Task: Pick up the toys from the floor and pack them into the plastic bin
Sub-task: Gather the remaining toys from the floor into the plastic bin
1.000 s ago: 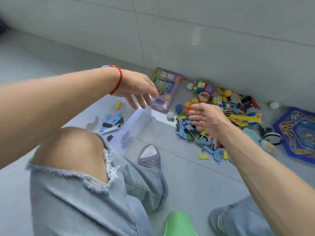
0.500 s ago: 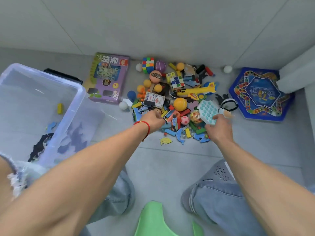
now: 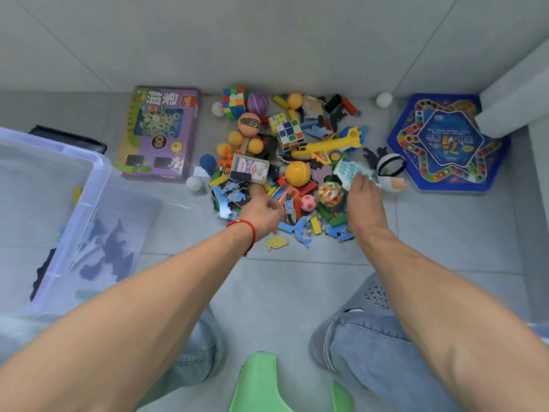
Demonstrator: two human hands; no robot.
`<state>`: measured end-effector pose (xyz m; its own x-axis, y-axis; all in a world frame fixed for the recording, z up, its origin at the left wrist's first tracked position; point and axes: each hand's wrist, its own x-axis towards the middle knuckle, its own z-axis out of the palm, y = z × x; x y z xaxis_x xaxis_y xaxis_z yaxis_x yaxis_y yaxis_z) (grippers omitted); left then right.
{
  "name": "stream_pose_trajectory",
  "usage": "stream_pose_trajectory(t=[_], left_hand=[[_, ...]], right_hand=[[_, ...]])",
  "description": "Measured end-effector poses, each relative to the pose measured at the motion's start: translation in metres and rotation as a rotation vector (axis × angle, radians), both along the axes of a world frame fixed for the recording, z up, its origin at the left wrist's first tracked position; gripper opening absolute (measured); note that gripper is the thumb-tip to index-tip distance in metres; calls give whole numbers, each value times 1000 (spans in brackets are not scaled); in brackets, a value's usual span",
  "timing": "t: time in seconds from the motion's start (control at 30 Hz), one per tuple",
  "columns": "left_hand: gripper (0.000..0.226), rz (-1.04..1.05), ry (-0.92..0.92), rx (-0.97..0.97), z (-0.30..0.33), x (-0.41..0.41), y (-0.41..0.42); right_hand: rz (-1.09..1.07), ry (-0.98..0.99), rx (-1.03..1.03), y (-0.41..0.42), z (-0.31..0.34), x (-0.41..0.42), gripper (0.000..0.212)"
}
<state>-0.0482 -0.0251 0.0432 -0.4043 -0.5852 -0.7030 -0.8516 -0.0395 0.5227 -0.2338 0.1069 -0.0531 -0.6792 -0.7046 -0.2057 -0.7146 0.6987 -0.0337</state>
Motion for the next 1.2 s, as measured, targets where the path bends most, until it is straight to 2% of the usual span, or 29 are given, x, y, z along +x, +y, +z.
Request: stream_pose_trajectory(t=[0.17, 0.27, 0.37, 0.43, 0.47, 0.53, 0.6, 0.67, 0.73, 0.83, 0.9, 0.97, 1.1, 1.13, 1.2], left_hand=[[16, 12, 81, 3, 23, -2, 4], [19, 7, 155, 25, 40, -1, 11], [20, 35, 189, 50, 58, 9, 13], [19, 46, 189, 58, 71, 21, 7], [26, 86, 195, 83, 77, 29, 1], [47, 269, 235, 216, 96, 47, -15], [42, 485, 339, 318, 121, 69, -38], [30, 631, 393, 285, 147, 98, -70], [27, 694, 370, 210, 179, 137, -102], [13, 781, 300, 106, 227, 199, -142], [14, 868, 252, 28, 246, 242, -156], [22, 940, 228, -34, 249, 280, -160], [33, 1126, 326, -73, 210, 332, -144], [40, 1130, 338, -74, 200, 341, -138], [70, 1075, 196, -105, 177, 356, -135]], right_hand=[[-53, -84, -216, 22, 37, 5, 61], [-204, -230, -407, 31, 71, 25, 45], [-494, -574, -702, 24, 110, 56, 30], [-655, -934, -883, 11, 134, 75, 28], [-692, -1113, -938, 3, 146, 86, 26], [-688, -1412, -990, -16, 172, 108, 23], [-629, -1612, -966, -40, 199, 133, 23], [-533, -1722, -871, -68, 220, 158, 26], [-389, -1733, -731, -96, 239, 186, 31], [-168, -1588, -561, -129, 258, 225, 43], [-53, -1533, -506, -141, 265, 249, 38], [9, -1547, -483, -148, 265, 267, 28], [68, -1495, -445, -154, 263, 287, 21], [72, -1479, -443, -155, 262, 288, 20], [51, -1474, -457, -154, 259, 287, 20]])
